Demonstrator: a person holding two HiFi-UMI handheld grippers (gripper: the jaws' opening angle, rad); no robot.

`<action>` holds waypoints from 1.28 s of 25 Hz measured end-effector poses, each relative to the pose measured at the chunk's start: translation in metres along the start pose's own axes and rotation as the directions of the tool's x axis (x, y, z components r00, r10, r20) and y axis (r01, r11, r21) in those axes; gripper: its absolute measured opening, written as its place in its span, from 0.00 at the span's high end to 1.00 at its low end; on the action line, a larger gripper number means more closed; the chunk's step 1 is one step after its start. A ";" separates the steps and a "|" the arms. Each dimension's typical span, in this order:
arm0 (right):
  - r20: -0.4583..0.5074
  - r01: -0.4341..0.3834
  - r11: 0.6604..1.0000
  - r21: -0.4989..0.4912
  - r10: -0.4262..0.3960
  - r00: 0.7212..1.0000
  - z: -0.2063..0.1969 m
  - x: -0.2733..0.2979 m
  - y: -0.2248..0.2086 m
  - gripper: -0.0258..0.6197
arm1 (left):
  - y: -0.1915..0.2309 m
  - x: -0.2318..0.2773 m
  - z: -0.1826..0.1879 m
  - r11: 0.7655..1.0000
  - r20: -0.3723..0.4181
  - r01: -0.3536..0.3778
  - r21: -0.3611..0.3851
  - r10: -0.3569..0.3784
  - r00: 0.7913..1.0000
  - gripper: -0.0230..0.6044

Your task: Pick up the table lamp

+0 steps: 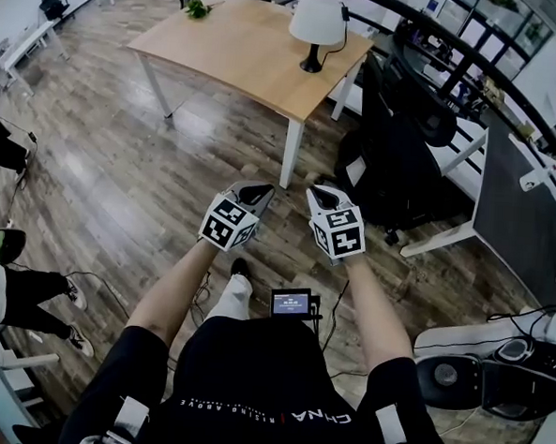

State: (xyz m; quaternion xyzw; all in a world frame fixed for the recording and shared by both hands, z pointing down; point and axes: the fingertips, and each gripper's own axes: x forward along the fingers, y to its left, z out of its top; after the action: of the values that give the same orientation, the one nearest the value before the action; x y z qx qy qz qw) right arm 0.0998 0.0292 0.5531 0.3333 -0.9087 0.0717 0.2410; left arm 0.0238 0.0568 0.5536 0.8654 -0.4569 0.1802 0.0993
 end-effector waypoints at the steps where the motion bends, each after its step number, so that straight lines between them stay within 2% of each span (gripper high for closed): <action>1: -0.007 0.006 1.000 -0.001 -0.006 1.000 0.000 0.005 -0.003 0.91 | 0.005 0.004 -0.001 1.000 -0.001 0.005 0.000 -0.005 1.000 0.93; 16: -0.042 0.107 0.993 0.043 -0.105 0.994 0.044 0.082 -0.024 0.91 | 0.103 0.041 0.004 0.994 -0.061 0.080 0.073 -0.075 0.995 0.93; 24: -0.055 0.156 0.986 0.052 -0.153 0.987 0.073 0.127 -0.023 0.91 | 0.157 0.046 0.008 0.987 -0.046 0.148 0.058 -0.146 0.988 0.93; 28: -0.075 0.165 0.986 0.026 -0.163 0.984 0.078 0.140 -0.022 0.91 | 0.176 0.048 0.006 0.986 -0.041 0.159 0.054 -0.157 0.987 0.93; 32: -0.088 0.177 0.983 0.044 -0.173 0.981 0.081 0.145 -0.033 0.91 | 0.184 0.055 0.005 0.986 -0.038 0.165 0.033 -0.164 0.986 0.93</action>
State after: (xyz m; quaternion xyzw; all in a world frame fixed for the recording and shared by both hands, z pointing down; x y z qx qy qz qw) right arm -0.0070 -0.1026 0.5515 0.4147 -0.8627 0.0877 0.2757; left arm -0.0990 -0.0904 0.5728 0.8985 -0.3788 0.1947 0.1061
